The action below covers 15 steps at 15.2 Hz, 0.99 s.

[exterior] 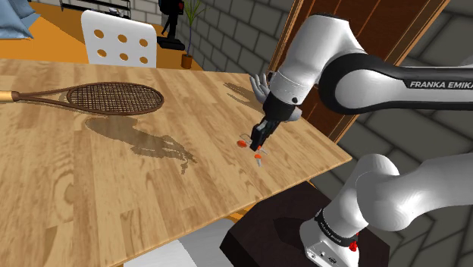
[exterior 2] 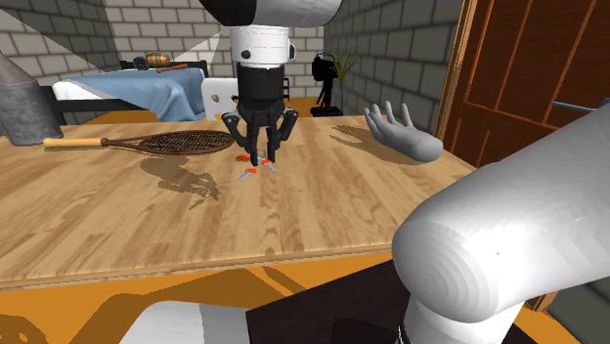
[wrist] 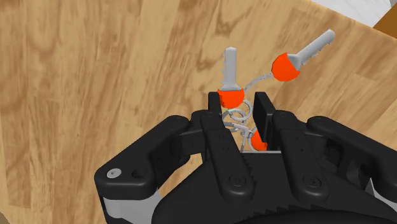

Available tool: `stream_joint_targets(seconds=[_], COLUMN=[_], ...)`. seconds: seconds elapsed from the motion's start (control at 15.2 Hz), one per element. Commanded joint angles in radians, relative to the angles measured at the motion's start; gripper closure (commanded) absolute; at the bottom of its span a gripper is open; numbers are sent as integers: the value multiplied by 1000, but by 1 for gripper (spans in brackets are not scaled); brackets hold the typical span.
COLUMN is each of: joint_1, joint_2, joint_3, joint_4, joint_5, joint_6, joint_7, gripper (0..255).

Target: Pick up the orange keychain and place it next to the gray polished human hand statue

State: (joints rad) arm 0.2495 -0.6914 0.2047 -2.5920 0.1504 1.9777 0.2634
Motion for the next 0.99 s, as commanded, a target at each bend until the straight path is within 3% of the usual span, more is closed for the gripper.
stream_joint_targets(seconds=[0.0,0.73,0.92], joint_1=[-1,-7,-36], joint_2=[-5,-12,-22], joint_3=[-3,-17,-83], joint_4=[23,156,143], joint_5=[-2,-16,-53], joint_6=[-29,-168,-171], joint_7=[2,5,-69], gripper=[255,255,255])
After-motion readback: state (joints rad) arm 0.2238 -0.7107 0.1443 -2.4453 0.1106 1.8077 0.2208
